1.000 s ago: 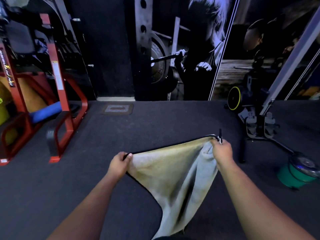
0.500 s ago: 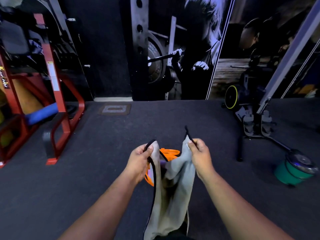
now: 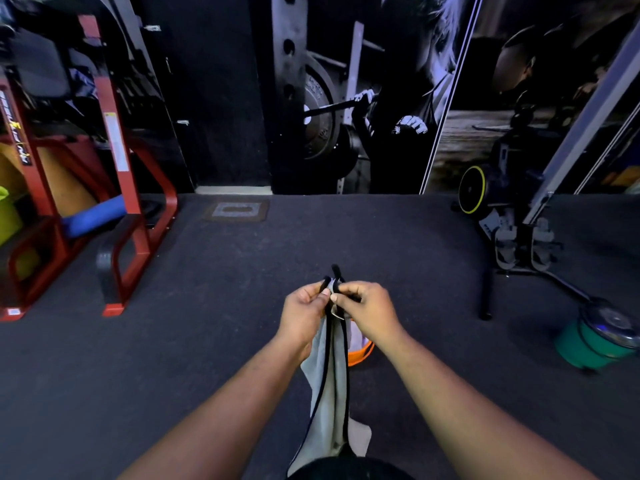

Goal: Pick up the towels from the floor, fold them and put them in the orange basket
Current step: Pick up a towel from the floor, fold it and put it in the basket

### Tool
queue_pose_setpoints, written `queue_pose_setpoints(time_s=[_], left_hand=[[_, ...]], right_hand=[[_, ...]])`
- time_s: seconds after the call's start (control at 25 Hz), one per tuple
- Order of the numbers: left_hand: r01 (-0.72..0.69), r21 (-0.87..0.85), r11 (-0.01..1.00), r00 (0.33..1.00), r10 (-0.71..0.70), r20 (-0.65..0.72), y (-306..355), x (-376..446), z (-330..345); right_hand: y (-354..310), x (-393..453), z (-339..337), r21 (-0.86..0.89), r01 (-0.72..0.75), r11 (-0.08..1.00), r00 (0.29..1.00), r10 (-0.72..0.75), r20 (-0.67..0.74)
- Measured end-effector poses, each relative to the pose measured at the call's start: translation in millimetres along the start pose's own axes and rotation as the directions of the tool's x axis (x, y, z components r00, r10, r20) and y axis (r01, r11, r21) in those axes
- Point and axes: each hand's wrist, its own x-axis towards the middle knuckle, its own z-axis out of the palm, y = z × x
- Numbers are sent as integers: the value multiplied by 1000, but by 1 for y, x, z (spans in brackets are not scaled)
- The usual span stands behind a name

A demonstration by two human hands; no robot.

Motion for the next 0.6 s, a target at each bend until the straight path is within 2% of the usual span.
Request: queue_pose_setpoints(time_s=[0.12, 0.28, 0.48, 0.52, 0.6], left_hand=[[17, 25, 1000, 1000, -17, 18, 2, -2, -5], [-28, 88, 996, 986, 13, 165, 11, -11, -3], [-45, 213, 976, 995, 24, 99, 21, -7, -1], [-40, 215, 976, 995, 19, 100, 26, -7, -4], [-43, 201, 979, 988, 12, 151, 37, -6, -8]], right_hand=[[-3, -3, 0, 95, -103, 990, 987, 90, 134], [3, 4, -7, 7, -10, 1000, 995, 9, 95], [10, 4, -15, -39, 41, 998, 999, -42, -24], [15, 3, -20, -61, 60, 996, 998, -61, -13], [28, -1, -27, -154, 110, 982, 989, -93, 113]])
